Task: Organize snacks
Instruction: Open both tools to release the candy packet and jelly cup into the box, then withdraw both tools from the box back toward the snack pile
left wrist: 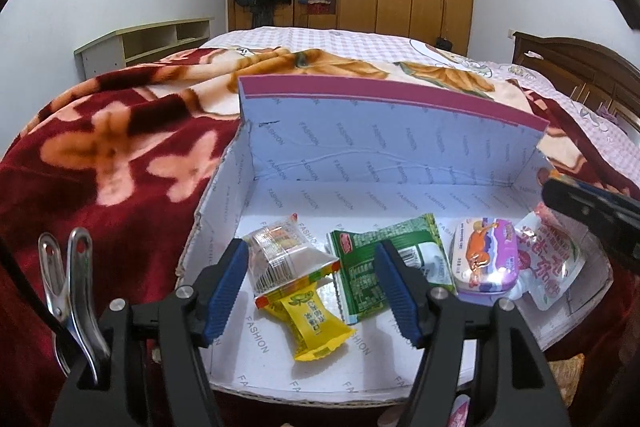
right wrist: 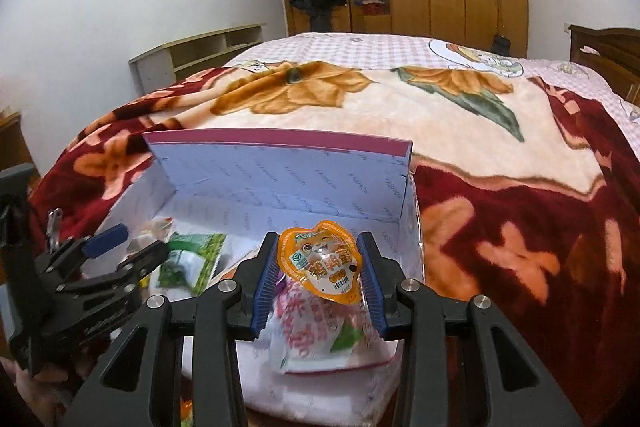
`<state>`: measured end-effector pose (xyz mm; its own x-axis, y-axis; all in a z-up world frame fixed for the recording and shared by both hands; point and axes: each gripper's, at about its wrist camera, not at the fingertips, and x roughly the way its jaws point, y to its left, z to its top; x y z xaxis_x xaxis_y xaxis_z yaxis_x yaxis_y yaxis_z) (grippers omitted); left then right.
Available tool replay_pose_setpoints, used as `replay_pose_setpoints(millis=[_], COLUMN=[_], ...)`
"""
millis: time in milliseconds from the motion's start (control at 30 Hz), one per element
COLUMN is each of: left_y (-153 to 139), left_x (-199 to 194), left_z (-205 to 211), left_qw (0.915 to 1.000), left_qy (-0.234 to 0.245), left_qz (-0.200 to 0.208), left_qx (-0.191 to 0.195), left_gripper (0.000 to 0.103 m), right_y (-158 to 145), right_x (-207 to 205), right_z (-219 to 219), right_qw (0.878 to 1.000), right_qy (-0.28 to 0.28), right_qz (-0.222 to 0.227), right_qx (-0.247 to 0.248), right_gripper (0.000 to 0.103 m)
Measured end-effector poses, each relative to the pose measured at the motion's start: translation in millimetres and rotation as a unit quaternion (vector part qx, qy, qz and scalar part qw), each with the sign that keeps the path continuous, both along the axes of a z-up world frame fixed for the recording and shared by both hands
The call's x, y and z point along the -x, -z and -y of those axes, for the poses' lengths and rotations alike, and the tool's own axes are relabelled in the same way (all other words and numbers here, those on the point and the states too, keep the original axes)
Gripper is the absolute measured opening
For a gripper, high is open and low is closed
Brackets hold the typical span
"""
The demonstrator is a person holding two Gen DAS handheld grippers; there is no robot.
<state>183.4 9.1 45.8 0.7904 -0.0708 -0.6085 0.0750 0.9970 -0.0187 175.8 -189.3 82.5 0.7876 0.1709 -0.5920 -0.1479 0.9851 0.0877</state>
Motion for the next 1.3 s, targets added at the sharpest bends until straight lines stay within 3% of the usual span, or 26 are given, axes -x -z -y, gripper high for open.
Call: replay_pose_setpoints(millis=[467, 600, 700, 1000, 1200, 1300], left_y=[0, 0, 0, -1, -14, -23], left_x=[0, 0, 0, 0, 11, 21], left_z=[0, 0, 0, 0, -13, -18], left_qw=[1.0, 1.0, 1.0, 1.0, 0.9989, 0.9988], left_qy=[0.0, 0.0, 0.0, -0.002, 0.002, -0.003], left_qz=[0.001, 0.001, 0.001, -0.001, -0.011, -0.005], left_qx=[-0.001, -0.001, -0.001, 0.002, 0.046, 0.049], left_gripper=[0.07, 0.07, 0.07, 0.07, 0.07, 0.07], right_y=[18, 17, 13, -7, -11, -13], right_x=[-14, -13, -9, 18, 49, 61], right_z=[6, 6, 3, -4, -4, -1], right_qw=[1.0, 1.0, 1.0, 0.999, 0.999, 0.999], right_qy=[0.011, 0.005, 0.0, -0.011, -0.014, -0.013], right_qz=[-0.021, -0.018, -0.011, 0.013, 0.023, 0.027], right_qx=[-0.013, -0.022, -0.024, -0.03, -0.034, -0.043], right_gripper=[0.041, 0.055, 0.058, 0.06, 0.06, 0.06])
